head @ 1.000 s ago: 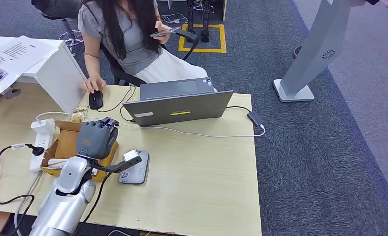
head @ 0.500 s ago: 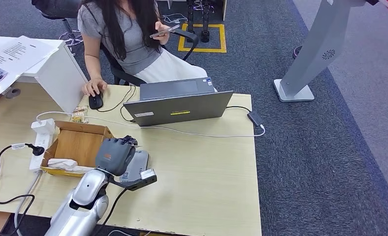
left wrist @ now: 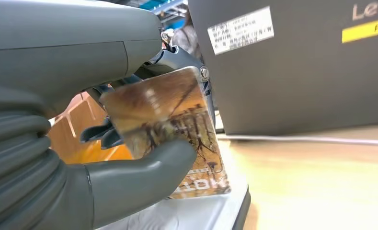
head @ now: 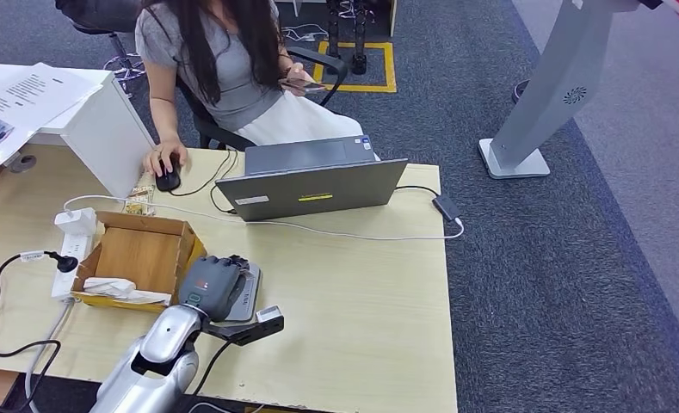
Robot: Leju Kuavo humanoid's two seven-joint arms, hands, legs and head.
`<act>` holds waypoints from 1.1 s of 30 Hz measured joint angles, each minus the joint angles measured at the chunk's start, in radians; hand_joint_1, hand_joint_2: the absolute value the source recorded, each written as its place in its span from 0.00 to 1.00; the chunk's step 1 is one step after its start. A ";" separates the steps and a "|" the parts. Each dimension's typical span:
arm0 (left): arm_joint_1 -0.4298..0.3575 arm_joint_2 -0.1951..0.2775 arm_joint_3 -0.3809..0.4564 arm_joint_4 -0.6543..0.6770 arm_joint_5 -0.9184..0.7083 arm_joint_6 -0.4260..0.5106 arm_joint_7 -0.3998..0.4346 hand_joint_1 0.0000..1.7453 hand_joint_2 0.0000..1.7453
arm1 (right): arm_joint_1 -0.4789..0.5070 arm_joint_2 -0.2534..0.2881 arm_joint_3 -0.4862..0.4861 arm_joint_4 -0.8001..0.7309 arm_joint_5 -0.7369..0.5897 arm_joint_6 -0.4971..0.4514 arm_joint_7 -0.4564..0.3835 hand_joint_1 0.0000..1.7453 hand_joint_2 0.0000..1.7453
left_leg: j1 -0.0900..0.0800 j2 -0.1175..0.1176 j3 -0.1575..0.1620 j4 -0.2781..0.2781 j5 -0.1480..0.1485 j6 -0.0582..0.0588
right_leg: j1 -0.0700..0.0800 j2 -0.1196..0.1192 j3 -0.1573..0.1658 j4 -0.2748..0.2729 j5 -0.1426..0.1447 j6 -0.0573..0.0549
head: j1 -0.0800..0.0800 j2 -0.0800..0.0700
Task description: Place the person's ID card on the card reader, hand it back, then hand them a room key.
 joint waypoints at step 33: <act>-0.310 0.064 0.107 -0.142 0.023 0.252 -0.006 1.00 1.00 | -0.003 0.000 -0.013 0.000 0.065 0.010 0.003 0.00 1.00 | 0.000 -0.001 -0.001 0.001 0.003 0.002 | 0.000 -0.001 0.000 0.000 0.003 0.001 | 0.000 0.000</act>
